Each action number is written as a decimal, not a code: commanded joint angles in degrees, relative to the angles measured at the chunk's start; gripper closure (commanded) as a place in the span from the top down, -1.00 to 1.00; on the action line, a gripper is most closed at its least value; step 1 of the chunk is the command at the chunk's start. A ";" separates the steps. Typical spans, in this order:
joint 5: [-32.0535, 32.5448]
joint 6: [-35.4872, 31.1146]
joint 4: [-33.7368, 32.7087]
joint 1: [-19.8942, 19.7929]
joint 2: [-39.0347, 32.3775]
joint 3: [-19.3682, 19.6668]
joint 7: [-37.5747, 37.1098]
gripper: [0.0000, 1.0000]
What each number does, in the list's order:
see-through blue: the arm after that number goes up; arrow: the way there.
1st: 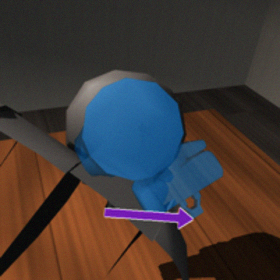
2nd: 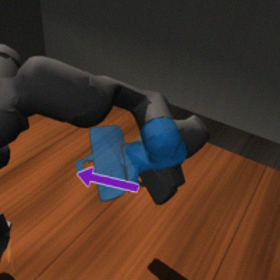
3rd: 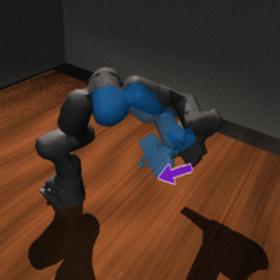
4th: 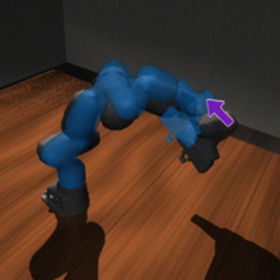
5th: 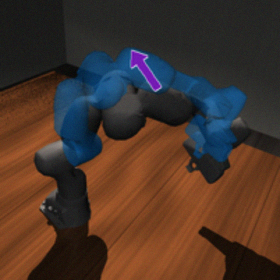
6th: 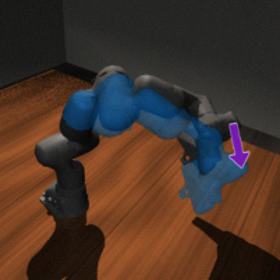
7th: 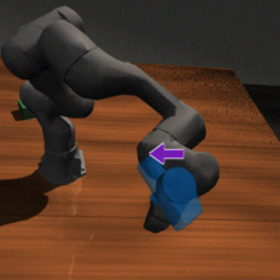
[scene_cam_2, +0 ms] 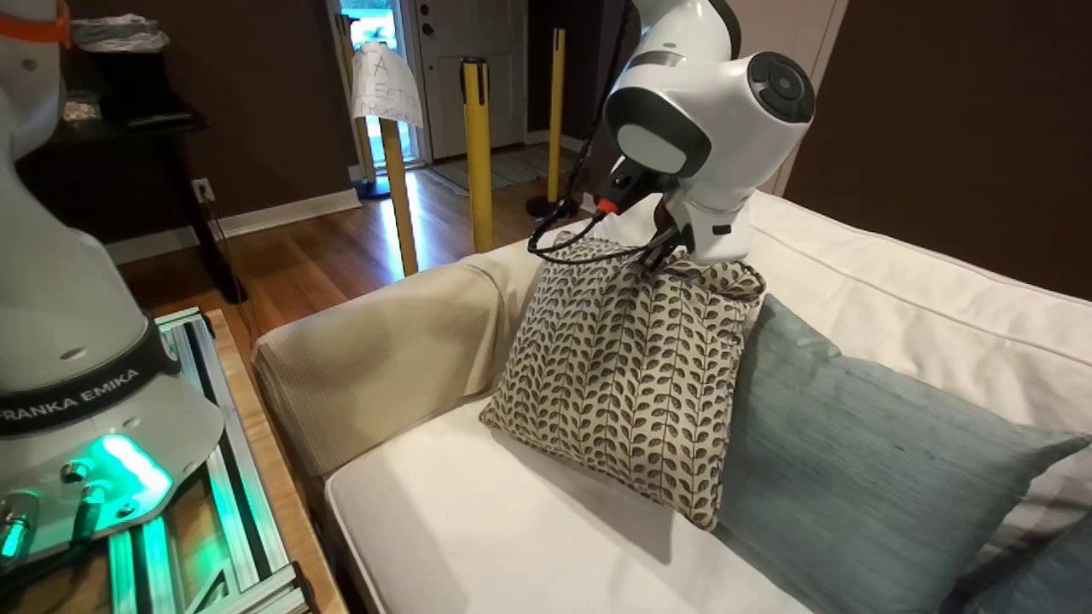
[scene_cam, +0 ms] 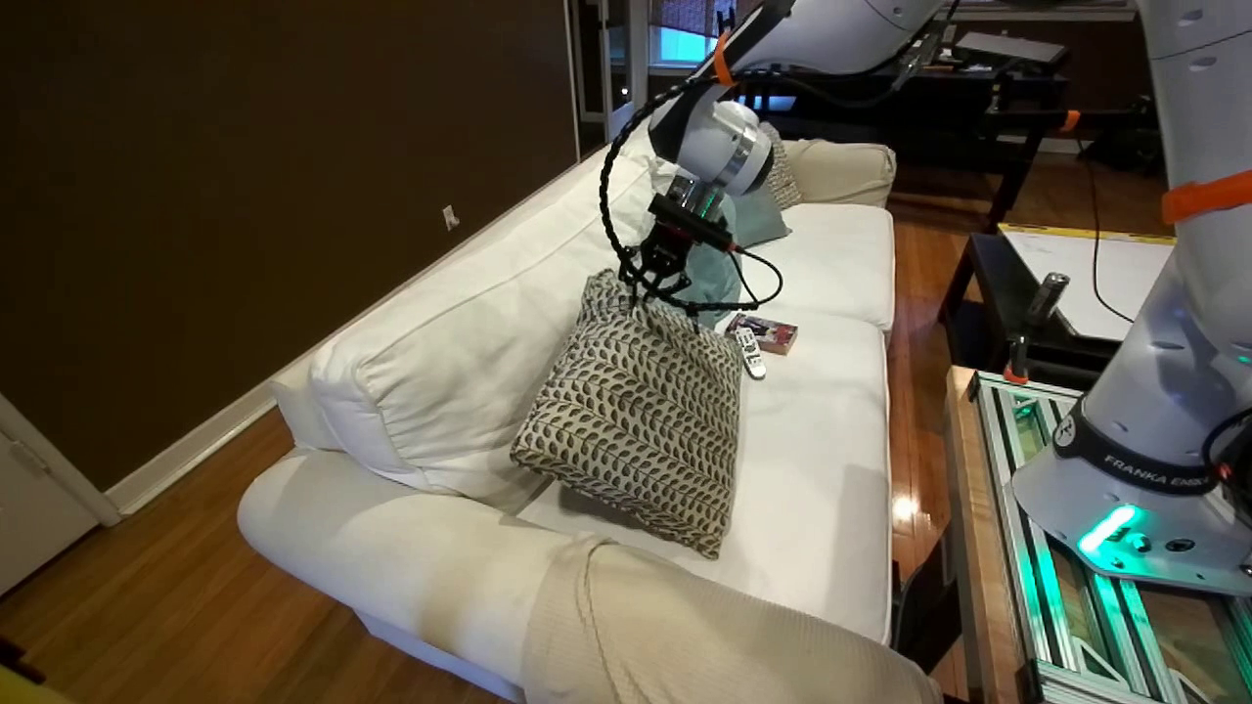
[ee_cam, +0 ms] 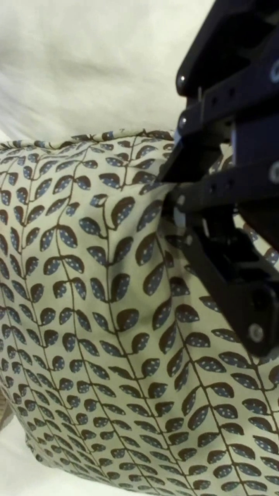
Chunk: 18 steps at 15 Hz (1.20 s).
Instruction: Lean all the pillows against the sofa
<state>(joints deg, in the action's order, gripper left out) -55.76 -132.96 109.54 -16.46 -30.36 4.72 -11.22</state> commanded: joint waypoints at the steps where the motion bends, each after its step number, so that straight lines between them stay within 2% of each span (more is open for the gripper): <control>1: -6.67 1.35 -0.89 -0.22 0.21 -0.40 0.80 -0.95; 6: -13.80 2.75 0.30 -0.53 2.21 0.25 1.10 -0.95; 11: -17.06 6.89 1.52 -0.98 4.50 1.45 0.28 -0.95; 14: -18.89 10.90 1.11 -1.27 4.65 2.51 -2.77 -0.95; 18: -21.08 16.96 -0.88 -1.91 1.38 3.48 -8.05 -0.95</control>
<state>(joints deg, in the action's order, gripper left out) -73.08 -121.21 109.61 -17.62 -28.65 7.55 -15.66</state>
